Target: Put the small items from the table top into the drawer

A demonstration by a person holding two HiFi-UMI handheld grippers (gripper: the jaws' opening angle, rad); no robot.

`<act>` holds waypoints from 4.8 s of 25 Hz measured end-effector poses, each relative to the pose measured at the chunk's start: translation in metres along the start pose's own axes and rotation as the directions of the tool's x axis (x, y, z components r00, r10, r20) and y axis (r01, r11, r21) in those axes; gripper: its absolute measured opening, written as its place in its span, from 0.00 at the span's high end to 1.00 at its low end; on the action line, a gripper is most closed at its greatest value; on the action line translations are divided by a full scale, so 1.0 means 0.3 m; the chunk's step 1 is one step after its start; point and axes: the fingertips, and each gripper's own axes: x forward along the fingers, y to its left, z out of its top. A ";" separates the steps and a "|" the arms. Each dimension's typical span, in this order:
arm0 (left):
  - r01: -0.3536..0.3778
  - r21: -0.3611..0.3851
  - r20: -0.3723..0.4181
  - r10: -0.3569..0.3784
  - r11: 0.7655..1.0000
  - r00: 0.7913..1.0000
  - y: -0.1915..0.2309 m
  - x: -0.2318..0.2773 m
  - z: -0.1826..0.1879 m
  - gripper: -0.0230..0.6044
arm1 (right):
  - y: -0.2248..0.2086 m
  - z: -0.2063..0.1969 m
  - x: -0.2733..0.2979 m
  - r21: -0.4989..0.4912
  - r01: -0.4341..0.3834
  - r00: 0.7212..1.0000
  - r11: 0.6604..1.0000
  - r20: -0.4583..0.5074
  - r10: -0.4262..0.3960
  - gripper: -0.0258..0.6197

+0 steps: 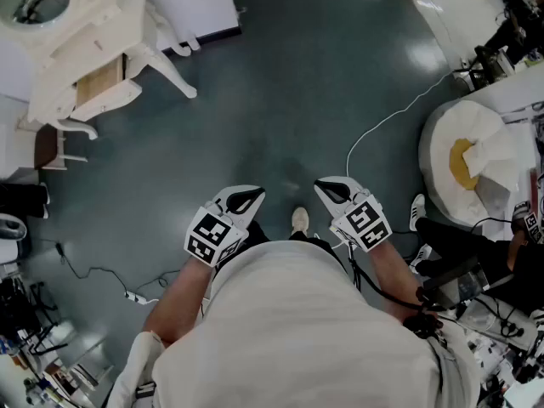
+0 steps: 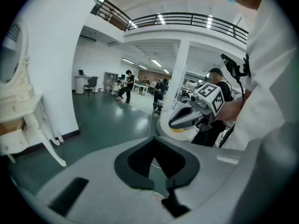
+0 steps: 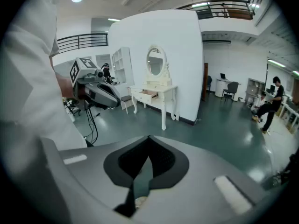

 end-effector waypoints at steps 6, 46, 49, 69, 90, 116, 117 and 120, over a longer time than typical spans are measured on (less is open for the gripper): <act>-0.074 -0.052 0.015 0.075 0.996 0.997 -0.003 -0.050 -0.047 0.96 | 0.020 0.012 0.078 -0.046 -0.085 0.996 0.995 -0.019 0.084 0.96; -0.417 -0.387 0.113 0.491 0.822 0.864 1.665 -0.598 0.107 0.92 | -0.195 1.162 1.517 -0.270 -0.411 0.911 0.871 -0.150 0.383 0.96; -0.460 -0.418 0.088 0.539 0.784 0.838 1.852 -0.604 0.195 0.91 | -0.303 1.312 1.633 -0.292 -0.447 0.894 0.845 -0.150 0.422 0.96; -0.600 -0.443 -0.032 0.657 0.666 0.753 2.880 -0.700 0.375 0.89 | -0.602 1.597 2.101 -0.260 -0.454 0.890 0.852 -0.181 0.418 0.94; -0.583 -0.517 -0.205 0.570 0.627 0.795 3.875 -0.612 0.218 0.81 | -0.637 1.614 2.161 0.100 0.038 0.988 0.994 -0.155 -0.022 0.93; -0.602 -0.450 -0.300 0.524 0.660 0.797 3.918 -0.569 0.115 0.89 | -0.634 1.635 2.153 0.115 0.067 0.979 0.991 -0.201 -0.043 0.94; -0.595 -0.455 -0.288 0.523 0.663 0.802 3.906 -0.580 0.118 0.89 | -0.632 1.639 2.160 0.109 0.059 0.979 0.992 -0.200 -0.036 0.94; -0.576 -0.470 -0.256 0.521 0.669 0.814 3.865 -0.637 0.117 0.89 | -0.614 1.664 2.195 0.087 0.030 0.980 0.996 -0.197 -0.013 0.94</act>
